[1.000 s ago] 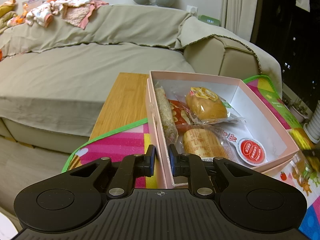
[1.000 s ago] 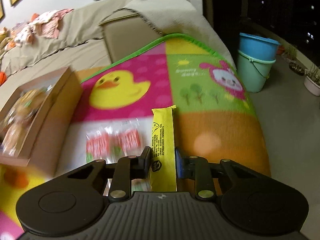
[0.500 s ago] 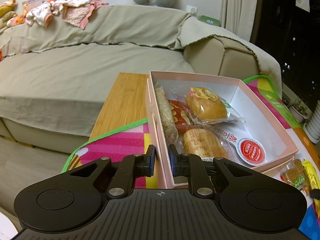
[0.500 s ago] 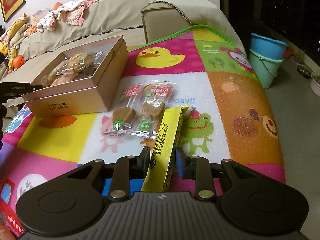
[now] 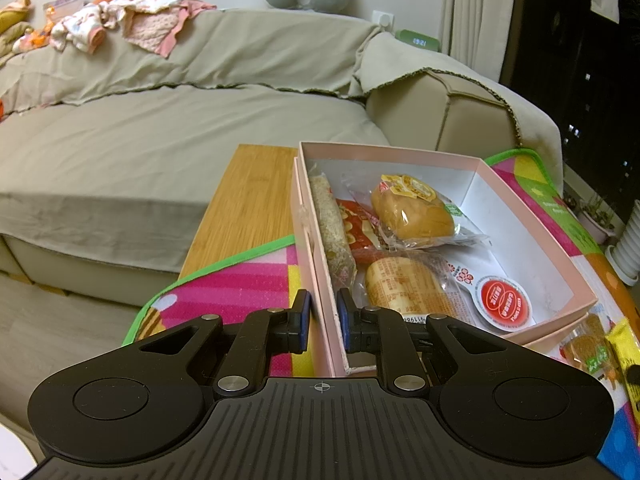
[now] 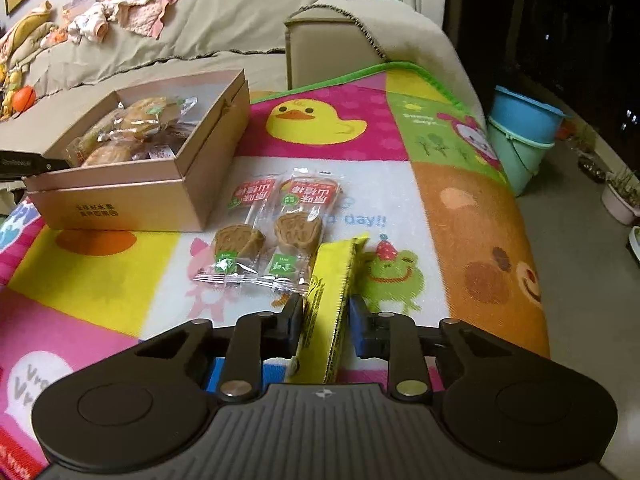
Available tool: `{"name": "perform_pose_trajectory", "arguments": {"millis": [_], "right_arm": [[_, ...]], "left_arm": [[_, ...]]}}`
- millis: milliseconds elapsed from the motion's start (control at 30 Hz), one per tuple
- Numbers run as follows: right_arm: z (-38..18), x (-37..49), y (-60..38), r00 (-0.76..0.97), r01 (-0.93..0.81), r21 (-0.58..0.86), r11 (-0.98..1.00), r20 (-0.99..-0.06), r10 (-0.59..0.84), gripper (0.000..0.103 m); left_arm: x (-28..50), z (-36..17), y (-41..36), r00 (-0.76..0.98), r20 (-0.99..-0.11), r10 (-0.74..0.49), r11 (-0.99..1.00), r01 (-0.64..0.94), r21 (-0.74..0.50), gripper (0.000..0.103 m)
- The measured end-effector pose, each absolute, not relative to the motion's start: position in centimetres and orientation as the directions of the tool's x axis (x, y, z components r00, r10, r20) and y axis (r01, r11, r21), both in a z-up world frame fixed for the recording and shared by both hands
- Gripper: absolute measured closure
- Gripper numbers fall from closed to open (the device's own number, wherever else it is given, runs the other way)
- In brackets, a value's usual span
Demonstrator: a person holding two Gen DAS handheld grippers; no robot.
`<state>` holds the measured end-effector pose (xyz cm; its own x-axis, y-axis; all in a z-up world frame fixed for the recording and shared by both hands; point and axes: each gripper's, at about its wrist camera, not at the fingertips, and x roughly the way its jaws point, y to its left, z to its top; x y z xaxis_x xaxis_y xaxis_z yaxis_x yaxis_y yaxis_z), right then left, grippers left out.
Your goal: Organize objects
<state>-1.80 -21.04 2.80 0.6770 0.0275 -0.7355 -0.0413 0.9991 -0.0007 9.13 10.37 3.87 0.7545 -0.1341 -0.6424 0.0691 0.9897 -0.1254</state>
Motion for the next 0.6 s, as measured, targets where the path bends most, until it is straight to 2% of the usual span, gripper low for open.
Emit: {"name": "perform_pose_trajectory", "arguments": {"millis": [67,133,300,400,467,533,600], "right_arm": [[3.9,-2.5,-21.3,0.683,-0.038,0.033,0.999,-0.729,0.05,0.084],[5.1,-3.1,-21.4,0.693,-0.046,0.062,0.997,-0.716,0.077,0.094],[8.0,-4.4,-20.3,0.741,-0.105,0.029,0.994,-0.665,0.097,0.094],[7.7,-4.1,-19.9,0.734,-0.093,-0.002,0.996,-0.676,0.067,0.092],[7.1,-3.8,-19.9,0.714,-0.087,0.02,0.996,-0.696,0.077,0.089],[6.3,-3.7,-19.4,0.708,-0.095,0.03,0.995,-0.701,0.089,0.075],[5.6,-3.4,-18.8,0.706,-0.108,0.037,0.993,-0.7,0.103,0.066]], "left_arm": [[9.2,3.9,10.3,0.754,-0.643,-0.133,0.99,0.068,-0.125,0.086],[9.1,3.9,10.4,0.754,-0.643,-0.131,0.99,0.065,-0.125,0.086],[9.1,3.9,10.4,0.754,-0.644,-0.131,0.99,0.062,-0.128,0.086],[9.1,3.9,10.3,0.754,-0.644,-0.131,0.99,0.063,-0.126,0.086],[9.1,3.9,10.4,0.755,-0.643,-0.132,0.99,0.065,-0.128,0.086],[9.1,3.9,10.5,0.754,-0.643,-0.132,0.99,0.065,-0.127,0.086],[9.1,3.8,10.4,0.754,-0.643,-0.133,0.99,0.065,-0.128,0.086]]}}
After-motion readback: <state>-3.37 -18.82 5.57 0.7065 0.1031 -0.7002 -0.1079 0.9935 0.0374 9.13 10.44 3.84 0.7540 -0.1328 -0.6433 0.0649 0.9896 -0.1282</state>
